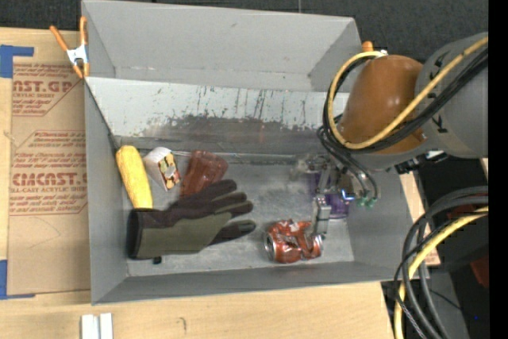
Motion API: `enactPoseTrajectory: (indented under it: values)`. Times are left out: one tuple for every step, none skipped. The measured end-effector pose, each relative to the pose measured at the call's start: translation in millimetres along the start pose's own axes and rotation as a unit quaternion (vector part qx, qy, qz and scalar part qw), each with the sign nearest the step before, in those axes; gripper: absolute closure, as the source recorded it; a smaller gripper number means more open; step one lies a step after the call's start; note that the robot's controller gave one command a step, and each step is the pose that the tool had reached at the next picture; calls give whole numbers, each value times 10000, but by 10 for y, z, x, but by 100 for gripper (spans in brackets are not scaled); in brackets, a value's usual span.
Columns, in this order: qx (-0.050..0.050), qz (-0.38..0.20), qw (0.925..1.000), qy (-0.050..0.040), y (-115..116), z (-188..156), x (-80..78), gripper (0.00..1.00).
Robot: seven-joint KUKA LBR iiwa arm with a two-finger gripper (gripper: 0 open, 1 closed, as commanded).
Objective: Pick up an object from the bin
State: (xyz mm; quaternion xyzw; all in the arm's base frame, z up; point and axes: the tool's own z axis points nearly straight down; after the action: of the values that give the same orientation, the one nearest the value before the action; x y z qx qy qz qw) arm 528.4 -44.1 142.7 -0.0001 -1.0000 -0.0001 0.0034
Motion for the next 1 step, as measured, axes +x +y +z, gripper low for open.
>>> enactPoseTrajectory:
  values:
    - [3, -4, 10000, -37, 1, -46, -18, 0]
